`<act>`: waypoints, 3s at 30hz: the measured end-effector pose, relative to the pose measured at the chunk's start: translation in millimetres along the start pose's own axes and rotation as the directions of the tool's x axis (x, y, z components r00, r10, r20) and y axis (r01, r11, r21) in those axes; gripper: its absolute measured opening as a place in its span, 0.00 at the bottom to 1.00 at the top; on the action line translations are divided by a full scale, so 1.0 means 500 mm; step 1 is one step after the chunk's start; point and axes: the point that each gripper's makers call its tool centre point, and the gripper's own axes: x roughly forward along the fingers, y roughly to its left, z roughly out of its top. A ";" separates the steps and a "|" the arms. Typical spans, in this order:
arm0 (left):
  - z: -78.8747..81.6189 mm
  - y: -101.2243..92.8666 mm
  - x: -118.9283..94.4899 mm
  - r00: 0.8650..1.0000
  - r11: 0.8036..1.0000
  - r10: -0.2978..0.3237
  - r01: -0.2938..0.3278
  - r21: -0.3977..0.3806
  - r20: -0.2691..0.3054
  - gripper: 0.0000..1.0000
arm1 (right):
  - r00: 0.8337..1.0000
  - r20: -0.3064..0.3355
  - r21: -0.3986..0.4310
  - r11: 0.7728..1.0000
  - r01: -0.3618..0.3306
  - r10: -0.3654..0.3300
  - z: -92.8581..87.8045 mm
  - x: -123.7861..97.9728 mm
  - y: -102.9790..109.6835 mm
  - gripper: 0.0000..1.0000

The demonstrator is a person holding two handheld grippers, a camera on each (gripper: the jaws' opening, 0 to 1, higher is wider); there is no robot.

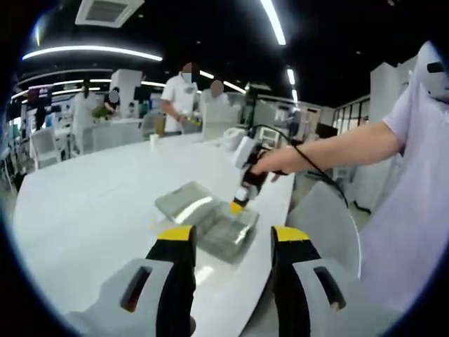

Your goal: Insert the divider into the dual guide fixture by aligning both edges with the guide slots and pushing it downward to the bottom, including one-sided entry, uneven engagement, binding, and posture correction.

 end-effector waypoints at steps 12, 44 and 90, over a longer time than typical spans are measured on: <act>-0.002 0.001 -0.001 1.000 1.000 0.002 -0.002 0.001 -0.001 0.40 | 1.000 0.002 0.002 1.000 0.004 -0.004 -0.002 0.001 0.001 0.00; -0.007 0.017 -0.019 1.000 0.999 0.031 -0.031 -0.015 0.003 0.40 | 0.999 -0.013 -0.010 0.999 0.047 -0.047 -0.010 0.060 -0.005 0.00; -0.002 0.007 -0.019 0.999 0.999 0.034 -0.034 -0.006 -0.008 0.40 | 0.999 -0.031 -0.105 0.994 -0.043 0.040 -0.028 0.065 0.011 0.06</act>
